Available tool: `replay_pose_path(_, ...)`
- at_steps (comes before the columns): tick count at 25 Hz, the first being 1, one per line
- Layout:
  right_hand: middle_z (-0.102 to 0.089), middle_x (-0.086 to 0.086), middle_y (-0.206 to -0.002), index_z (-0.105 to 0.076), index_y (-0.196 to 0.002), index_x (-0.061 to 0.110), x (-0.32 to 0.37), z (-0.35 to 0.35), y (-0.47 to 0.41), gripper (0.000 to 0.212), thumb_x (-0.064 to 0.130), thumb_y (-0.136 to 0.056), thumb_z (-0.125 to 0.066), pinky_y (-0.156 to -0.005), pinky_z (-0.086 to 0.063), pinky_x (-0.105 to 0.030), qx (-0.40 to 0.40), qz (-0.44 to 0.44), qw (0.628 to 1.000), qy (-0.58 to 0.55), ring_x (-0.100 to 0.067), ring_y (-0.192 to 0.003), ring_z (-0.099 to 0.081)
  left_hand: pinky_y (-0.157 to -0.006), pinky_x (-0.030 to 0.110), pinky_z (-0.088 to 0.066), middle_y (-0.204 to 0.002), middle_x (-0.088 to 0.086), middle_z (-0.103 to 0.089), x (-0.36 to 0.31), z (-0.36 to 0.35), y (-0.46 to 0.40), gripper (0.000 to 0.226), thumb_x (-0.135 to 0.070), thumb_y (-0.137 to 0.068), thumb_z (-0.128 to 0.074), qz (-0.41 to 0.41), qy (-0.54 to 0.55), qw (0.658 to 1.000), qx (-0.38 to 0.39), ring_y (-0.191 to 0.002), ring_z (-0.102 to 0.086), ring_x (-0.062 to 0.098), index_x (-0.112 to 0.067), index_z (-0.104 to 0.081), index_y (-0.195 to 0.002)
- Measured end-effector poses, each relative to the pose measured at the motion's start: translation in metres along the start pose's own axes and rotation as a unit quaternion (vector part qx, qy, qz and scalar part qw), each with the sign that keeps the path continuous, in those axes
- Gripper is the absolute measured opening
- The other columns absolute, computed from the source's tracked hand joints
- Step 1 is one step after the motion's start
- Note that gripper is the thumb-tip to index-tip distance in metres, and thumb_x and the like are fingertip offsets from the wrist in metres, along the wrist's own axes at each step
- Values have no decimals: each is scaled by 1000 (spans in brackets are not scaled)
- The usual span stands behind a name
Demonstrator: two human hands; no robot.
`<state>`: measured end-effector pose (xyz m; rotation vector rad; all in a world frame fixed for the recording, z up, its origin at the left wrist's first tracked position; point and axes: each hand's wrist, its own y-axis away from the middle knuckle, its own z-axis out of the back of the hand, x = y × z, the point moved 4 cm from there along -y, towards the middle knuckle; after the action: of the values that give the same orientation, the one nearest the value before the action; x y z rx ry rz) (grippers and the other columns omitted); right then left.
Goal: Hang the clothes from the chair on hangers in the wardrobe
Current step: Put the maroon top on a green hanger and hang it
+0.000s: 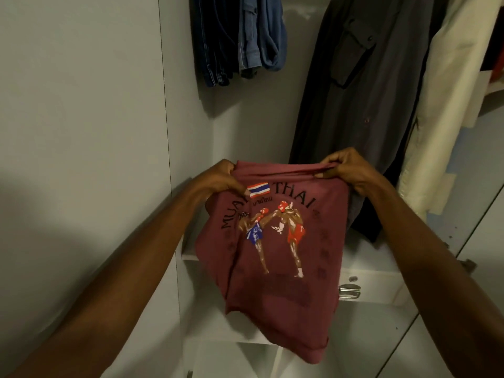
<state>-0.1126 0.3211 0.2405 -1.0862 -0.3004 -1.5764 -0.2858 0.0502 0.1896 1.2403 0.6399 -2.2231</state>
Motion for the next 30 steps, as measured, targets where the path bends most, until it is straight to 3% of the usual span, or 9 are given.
replay_pose_path(5, -75, 8, -71, -78, -81, 23, -20, 18, -4, 26, -2, -85, -74, -68, -56, -19, -33, -31, 999, 10, -3, -67, -68, -84, 36, -60, -103, 8, -78, 5, 12, -6, 37, -11, -79, -85, -20, 20, 999, -31, -95, -75, 24, -4, -73, -113)
replay_pose_path(7, -75, 3, -74, -78, -81, 23, -25, 19, -7, 29, -1, -92, -66, -67, -56, -23, -37, -37, 999, 9, -7, -69, -70, -76, 33, -55, -82, 6, -73, 4, 14, -10, 21, -9, -81, -82, -52, -1, 994, -94, -78, -69, 20, 5, -72, -93)
replay_pose_path(9, -74, 2, -75, -76, -86, 20, -23, 18, -5, 30, -4, -94, -60, -65, -56, -22, -27, -21, 999, 15, -6, -68, -69, -68, 26, -50, -68, -3, -65, 2, 14, -12, 14, -3, -84, -76, -80, 16, 989, -122, -66, -60, 10, -5, -67, -74)
replay_pose_path(12, -76, 7, -76, -76, -92, 17, -21, 17, 2, 26, 0, -98, -58, -66, -55, -17, -18, -2, 1000, 9, -2, -71, -69, -76, 26, -57, -81, 2, -74, -1, 19, -9, 11, -9, -94, -68, -56, 151, 978, -132, -74, -69, 13, -13, -74, -85)
replay_pose_path(14, -77, 6, -79, -77, -97, 14, -25, 18, 4, 18, 8, -100, -60, -68, -55, -18, -32, -12, 999, -24, -5, -73, -71, -76, 30, -56, -82, 6, -76, -1, 21, -9, 23, -28, -97, -66, -9, 113, 984, -139, -72, -71, 17, -10, -77, -88)
replay_pose_path(17, -73, -1, -69, -75, -87, 4, -28, 20, 3, 31, 31, -99, -64, -61, -52, -19, -72, -51, 995, -39, -9, -61, -66, -75, 32, -55, -84, 9, -76, 1, 13, -7, 47, -52, -95, -62, 71, -11, 991, -109, -76, -71, 22, -8, -76, -90)
replay_pose_path(21, -66, 3, -53, -68, -76, 0, -40, 14, -1, 38, 30, -98, -66, -52, -47, -20, -85, -82, 990, -71, -7, -45, -58, -94, 35, -56, -100, 8, -79, -6, 9, -5, 39, -48, -97, -60, 71, 114, 988, -74, -97, -74, 25, -15, -77, -106)
replay_pose_path(27, -73, -5, -91, -71, -104, 3, -52, -7, -18, 23, -4, -99, -50, -73, -54, -22, -179, 13, 978, -111, -10, -78, -66, -83, 33, -56, -87, 9, -79, -21, 24, -20, 36, -48, -86, -75, 25, 65, 996, -60, -80, -74, 22, -14, -80, -95)
replay_pose_path(30, -72, -4, -86, -73, -95, 2, -69, -17, -39, 12, 7, -98, -62, -73, -52, -17, -215, 44, 972, -88, -4, -76, -66, -84, 34, -59, -94, 6, -79, -5, 34, -40, 36, -43, -73, -88, 34, -33, 999, -2, -87, -75, 22, -19, -81, -99)
